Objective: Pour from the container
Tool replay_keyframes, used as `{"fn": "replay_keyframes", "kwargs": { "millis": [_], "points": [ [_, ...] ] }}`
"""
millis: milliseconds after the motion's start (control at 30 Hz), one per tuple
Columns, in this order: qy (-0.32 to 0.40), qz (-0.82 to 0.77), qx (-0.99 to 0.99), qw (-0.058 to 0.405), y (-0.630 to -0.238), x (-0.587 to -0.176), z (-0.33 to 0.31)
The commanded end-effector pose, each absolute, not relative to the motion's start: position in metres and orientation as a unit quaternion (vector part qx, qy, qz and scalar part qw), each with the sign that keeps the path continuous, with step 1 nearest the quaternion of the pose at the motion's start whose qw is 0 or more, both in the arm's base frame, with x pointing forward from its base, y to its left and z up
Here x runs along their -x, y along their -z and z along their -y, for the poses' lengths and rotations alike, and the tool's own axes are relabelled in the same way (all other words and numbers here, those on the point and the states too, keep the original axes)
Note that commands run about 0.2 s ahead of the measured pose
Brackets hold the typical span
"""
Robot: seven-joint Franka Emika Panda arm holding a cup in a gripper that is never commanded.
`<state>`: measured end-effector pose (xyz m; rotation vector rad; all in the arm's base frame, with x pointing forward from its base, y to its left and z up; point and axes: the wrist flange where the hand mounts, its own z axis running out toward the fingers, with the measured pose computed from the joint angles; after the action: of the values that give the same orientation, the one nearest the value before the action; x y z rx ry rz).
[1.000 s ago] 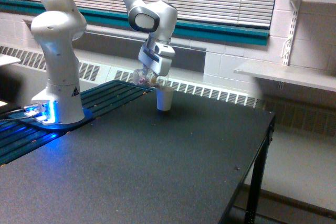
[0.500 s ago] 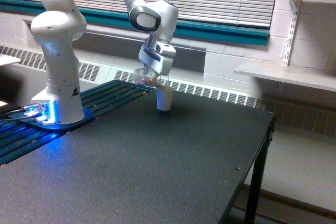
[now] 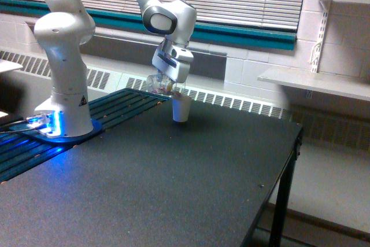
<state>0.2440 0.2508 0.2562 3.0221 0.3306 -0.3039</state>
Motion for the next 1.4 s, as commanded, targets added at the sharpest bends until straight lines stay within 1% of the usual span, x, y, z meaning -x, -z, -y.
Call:
{"fn": "replay_keyframes", "kwargs": {
  "millis": [33, 200, 300, 433, 567, 700, 1000, 1100, 1267, 1400],
  "points": [
    [0.100, -0.111, -0.988, 0.042, -0.258, -0.246, -0.254],
    [0.093, -0.106, -0.989, 0.041, -0.261, -0.251, -0.254],
    [0.104, -0.115, -0.987, 0.043, -0.258, -0.244, -0.254],
    [0.094, -0.108, -0.989, 0.041, -0.261, -0.249, -0.255],
    [0.108, -0.119, -0.986, 0.044, -0.257, -0.240, -0.255],
    [0.097, -0.110, -0.988, 0.039, -0.263, -0.247, -0.257],
    [0.106, -0.119, -0.986, 0.045, -0.261, -0.241, -0.255],
    [0.098, -0.112, -0.988, 0.043, -0.264, -0.246, -0.256],
    [0.108, -0.120, -0.986, 0.047, -0.263, -0.241, -0.254],
    [0.103, -0.119, -0.986, 0.048, -0.268, -0.246, -0.253]
  ]
}}
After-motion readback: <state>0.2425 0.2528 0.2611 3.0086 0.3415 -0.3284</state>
